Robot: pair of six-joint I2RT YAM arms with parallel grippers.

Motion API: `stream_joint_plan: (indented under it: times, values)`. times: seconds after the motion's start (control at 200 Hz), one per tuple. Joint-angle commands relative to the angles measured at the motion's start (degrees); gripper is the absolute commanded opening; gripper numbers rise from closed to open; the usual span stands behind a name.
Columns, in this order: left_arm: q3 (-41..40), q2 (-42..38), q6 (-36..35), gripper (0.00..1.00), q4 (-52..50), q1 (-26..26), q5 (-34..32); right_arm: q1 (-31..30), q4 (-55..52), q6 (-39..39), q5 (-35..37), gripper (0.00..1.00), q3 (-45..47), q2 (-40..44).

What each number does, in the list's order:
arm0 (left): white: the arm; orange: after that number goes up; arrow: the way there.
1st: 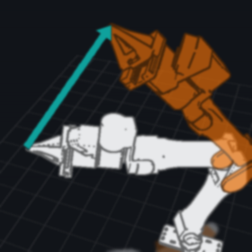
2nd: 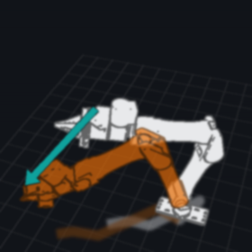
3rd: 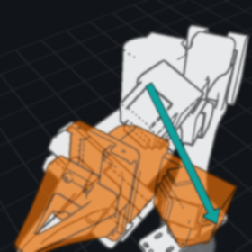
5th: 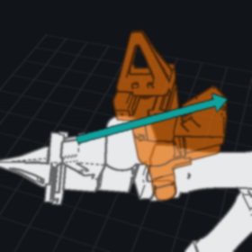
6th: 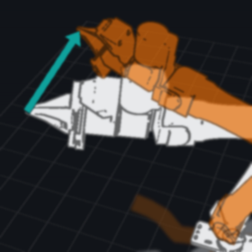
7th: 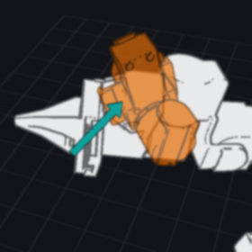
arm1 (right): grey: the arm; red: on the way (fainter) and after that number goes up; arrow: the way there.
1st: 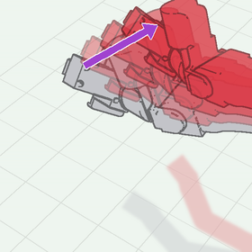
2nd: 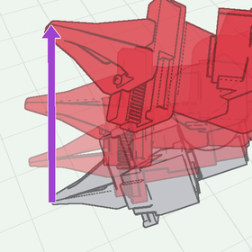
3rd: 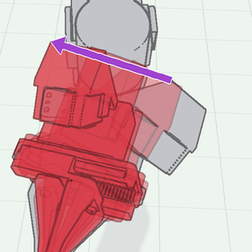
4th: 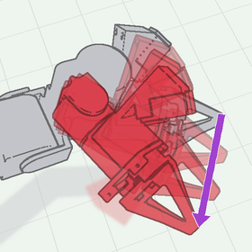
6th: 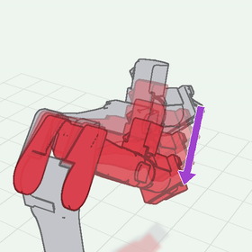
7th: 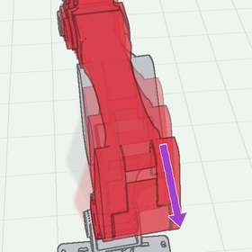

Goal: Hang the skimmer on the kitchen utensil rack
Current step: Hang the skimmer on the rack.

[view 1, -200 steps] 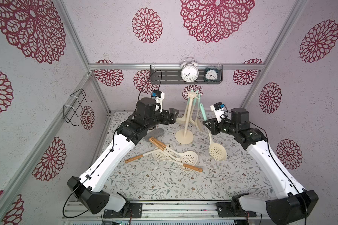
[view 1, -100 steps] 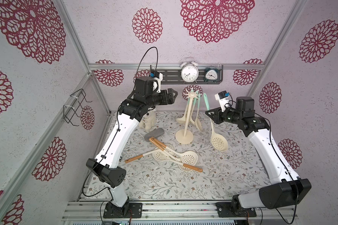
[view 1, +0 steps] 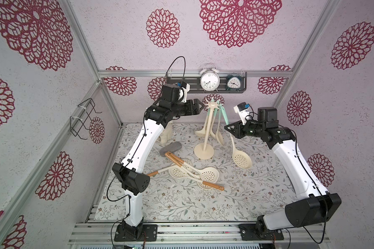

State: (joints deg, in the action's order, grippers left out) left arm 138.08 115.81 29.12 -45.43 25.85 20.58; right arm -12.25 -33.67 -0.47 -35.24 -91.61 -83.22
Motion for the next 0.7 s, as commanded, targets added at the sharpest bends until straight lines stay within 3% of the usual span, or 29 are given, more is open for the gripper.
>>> stream_joint_plan:
  times: [0.0, 0.695]
  values:
    - [1.1, 0.7, 0.4, 0.83, -0.1, -0.1, 2.2, -0.5, 2.1, -0.8, -1.6, 0.00, -1.5, 1.7]
    - [0.8, 2.1, 0.1, 0.82, -0.6, 0.7, 3.8, -1.9, -0.9, -1.7, -0.4, 0.00, -3.8, -3.8]
